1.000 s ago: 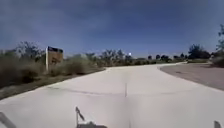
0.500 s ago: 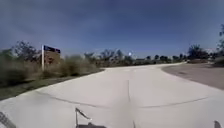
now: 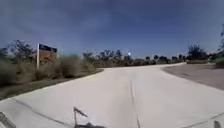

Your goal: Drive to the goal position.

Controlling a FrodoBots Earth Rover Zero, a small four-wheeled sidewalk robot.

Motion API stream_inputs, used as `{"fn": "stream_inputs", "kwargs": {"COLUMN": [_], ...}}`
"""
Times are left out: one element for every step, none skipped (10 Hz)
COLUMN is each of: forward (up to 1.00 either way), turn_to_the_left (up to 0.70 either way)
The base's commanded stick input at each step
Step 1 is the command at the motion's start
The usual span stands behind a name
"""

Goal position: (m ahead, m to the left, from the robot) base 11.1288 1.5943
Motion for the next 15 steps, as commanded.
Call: {"fn": "stream_inputs", "kwargs": {"forward": [0.85, 0.85, 0.85, 0.85, 0.85, 0.85, 0.85, 0.85, 0.85, 0.85, 0.85, 0.85, 0.85, 0.85, 0.85], "turn_to_the_left": [0.00, 0.00, 0.00, 0.00, 0.00, 0.00, 0.00, 0.00, 0.00, 0.00, 0.00, 0.00, 0.00, 0.00, 0.00]}}
